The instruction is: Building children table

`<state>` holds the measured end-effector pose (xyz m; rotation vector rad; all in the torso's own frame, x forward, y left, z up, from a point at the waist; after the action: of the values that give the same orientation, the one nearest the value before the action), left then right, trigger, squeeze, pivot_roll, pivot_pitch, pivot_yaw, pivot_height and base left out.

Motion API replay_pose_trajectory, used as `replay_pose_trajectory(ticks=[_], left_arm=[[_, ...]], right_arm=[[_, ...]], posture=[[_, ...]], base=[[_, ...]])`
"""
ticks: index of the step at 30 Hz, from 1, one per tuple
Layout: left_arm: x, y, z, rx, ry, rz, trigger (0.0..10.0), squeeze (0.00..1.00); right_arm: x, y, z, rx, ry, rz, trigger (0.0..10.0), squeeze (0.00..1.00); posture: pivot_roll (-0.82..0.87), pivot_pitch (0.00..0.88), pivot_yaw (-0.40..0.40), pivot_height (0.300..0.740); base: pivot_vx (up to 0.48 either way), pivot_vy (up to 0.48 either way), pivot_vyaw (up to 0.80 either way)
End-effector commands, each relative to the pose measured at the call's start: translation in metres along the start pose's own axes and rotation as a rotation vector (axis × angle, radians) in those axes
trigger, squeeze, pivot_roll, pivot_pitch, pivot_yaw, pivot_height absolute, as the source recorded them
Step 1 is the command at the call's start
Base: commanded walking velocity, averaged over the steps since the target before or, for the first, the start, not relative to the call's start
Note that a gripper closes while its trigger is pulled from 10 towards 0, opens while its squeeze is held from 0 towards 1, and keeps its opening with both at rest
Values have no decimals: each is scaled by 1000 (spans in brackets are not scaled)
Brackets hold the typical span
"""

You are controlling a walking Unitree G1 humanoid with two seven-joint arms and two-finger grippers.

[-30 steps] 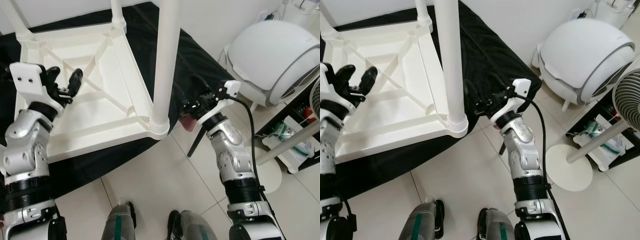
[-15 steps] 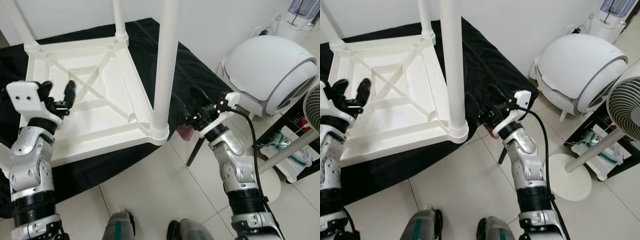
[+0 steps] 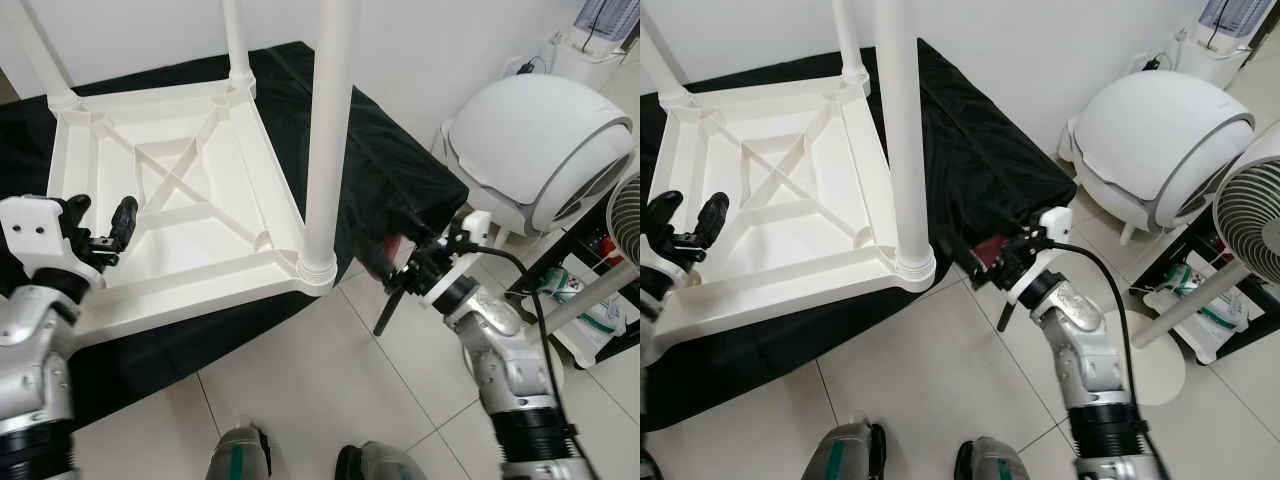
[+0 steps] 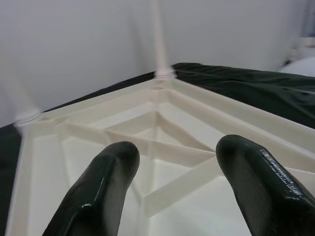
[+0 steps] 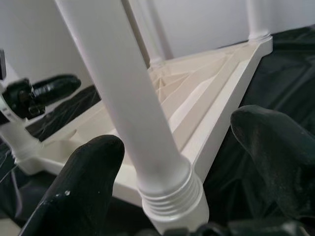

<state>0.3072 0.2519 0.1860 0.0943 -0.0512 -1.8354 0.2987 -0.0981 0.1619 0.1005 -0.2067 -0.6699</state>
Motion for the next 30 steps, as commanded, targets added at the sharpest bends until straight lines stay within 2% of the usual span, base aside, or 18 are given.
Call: replay_pose_trajectory(ticks=[1, 2, 3, 8, 10, 13, 19, 22, 25, 28, 29, 30], left_arm=[[19, 0, -7, -51, 46, -139, 10000, 0], [19, 0, -7, -51, 46, -139, 10000, 0], [28, 1, -9, -74, 73, -203, 10000, 0], [48, 4, -11, -98, 137, -305, 10000, 0], [48, 4, -11, -98, 137, -305, 10000, 0], [61, 10, -10, -115, 185, -390, 10000, 0], [64, 20, 0, -96, 212, -415, 10000, 0], [64, 33, 13, -65, 251, -414, 10000, 0], [64, 36, 15, -62, 253, -414, 10000, 0], [66, 51, 26, -33, 292, -408, 10000, 0], [64, 63, 32, -20, 273, -358, 10000, 0], [64, 72, 34, -12, 238, -316, 10000, 0]], right_arm=[[-1, 7, 2, 0, -8, 58, 10000, 0], [-1, 7, 2, 0, -8, 58, 10000, 0], [5, 11, 2, -5, -24, 65, 10000, 0], [16, 22, 5, -5, -64, 69, 10000, 0], [16, 22, 5, -5, -64, 69, 10000, 0], [29, 38, 5, -20, -76, 46, 10000, 0], [43, 56, 4, -24, -83, 18, 10000, 0], [40, 70, 1, -23, -56, 76, 10000, 0], [39, 73, 1, -24, -65, 88, 10000, 0], [67, 83, 6, -27, -99, -60, 10000, 0], [80, 84, 10, -26, -108, -125, 10000, 0], [86, 83, 13, -19, -107, -150, 10000, 0]], posture=[[47, 47, -3, 740], [47, 47, -3, 740], [52, 46, -12, 740], [61, 49, -27, 740], [61, 49, -27, 740], [65, 49, -36, 740], [65, 48, -43, 740], [66, 48, -48, 740], [66, 48, -49, 740], [68, 46, -55, 740], [68, 47, -60, 740], [71, 45, -64, 740]], base=[[0, 0, 0], [0, 0, 0], [0, 0, 0], [0, 0, 0], [0, 0, 0], [0, 0, 0], [0, 0, 0], [0, 0, 0], [0, 0, 0], [0, 0, 0], [0, 0, 0], [0, 0, 0]])
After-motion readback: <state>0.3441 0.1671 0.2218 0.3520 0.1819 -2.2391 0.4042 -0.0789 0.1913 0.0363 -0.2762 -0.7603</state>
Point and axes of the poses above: a point about 5 cm out from each wrist's last joint towards the gripper, its own y axis pointing out of the wrist towards the gripper, its own z axis along the axis of the wrist's last joint, x = y × z, the point moved 5 cm from there along y, pointing out of the wrist towards the gripper, and after that the axes turned 9 degrees about -y, right-handed, at the moved point
